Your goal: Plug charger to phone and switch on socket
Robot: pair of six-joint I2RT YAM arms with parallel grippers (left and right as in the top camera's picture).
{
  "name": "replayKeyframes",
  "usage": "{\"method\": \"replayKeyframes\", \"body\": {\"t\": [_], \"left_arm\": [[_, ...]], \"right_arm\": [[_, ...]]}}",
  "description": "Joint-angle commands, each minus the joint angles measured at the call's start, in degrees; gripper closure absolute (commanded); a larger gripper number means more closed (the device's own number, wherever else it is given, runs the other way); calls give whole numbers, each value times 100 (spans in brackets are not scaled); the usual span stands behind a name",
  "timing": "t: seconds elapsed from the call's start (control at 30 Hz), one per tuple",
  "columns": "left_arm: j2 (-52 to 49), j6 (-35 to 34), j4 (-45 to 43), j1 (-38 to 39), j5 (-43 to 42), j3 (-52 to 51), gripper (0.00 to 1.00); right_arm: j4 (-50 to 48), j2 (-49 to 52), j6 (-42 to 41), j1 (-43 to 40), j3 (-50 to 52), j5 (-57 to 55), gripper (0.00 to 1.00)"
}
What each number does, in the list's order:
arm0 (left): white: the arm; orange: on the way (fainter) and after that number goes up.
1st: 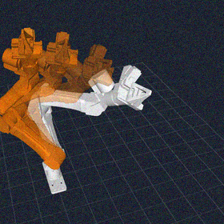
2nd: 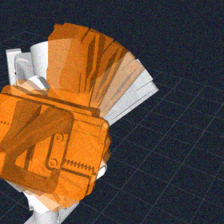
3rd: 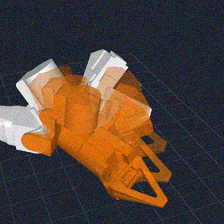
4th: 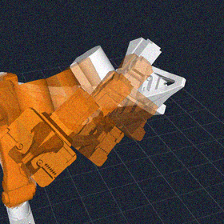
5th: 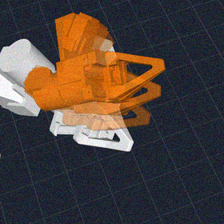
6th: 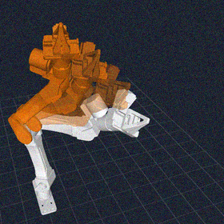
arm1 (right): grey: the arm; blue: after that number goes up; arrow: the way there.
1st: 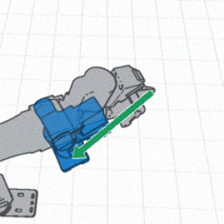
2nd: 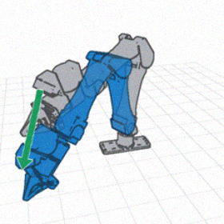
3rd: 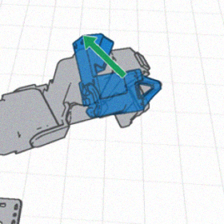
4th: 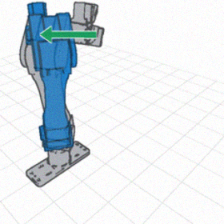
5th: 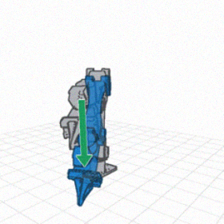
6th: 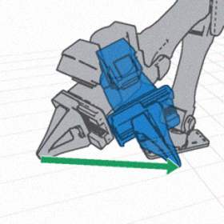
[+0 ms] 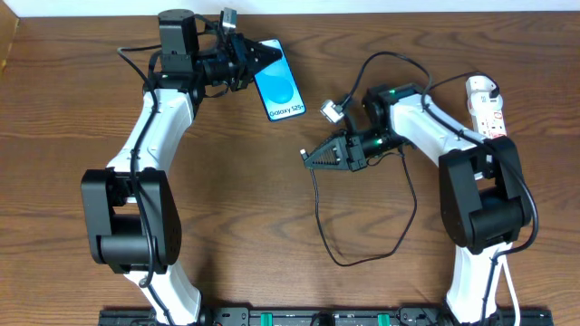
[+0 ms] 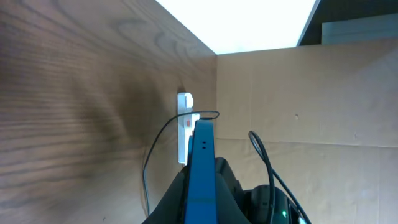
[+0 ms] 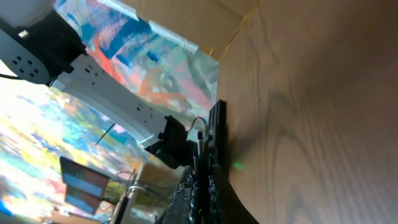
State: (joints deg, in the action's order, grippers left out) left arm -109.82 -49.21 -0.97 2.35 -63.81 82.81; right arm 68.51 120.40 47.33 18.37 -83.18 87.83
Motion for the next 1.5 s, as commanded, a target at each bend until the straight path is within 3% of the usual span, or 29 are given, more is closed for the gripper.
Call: {"method": "replayKeyframes", "body": {"t": [0.0, 0.17, 0.2, 0.27, 0.6, 1.2, 1.47], "left_arm": [[164, 74, -238, -11, 2, -20, 93], [164, 76, -579, -4, -190, -20, 93], [164, 79, -699, 2, -291, -20, 93], [164, 76, -944, 28, -463, -20, 93], [164, 48, -1244, 240, -597, -20, 93], [164, 48, -1469, 234, -654, -20, 93], [164, 55, -2081, 234, -1478, -17, 93]], "right_arm": [[-42, 68, 149, -232, -31, 164, 99], [-48, 68, 92, -354, -31, 162, 98], [-50, 68, 92, -354, -31, 162, 90], [-59, 68, 90, -369, -31, 162, 89], [-173, 61, -249, -369, -46, 164, 99], [-715, 61, -249, -363, -46, 166, 99], [-1154, 59, -256, -133, -68, 166, 99]]}}
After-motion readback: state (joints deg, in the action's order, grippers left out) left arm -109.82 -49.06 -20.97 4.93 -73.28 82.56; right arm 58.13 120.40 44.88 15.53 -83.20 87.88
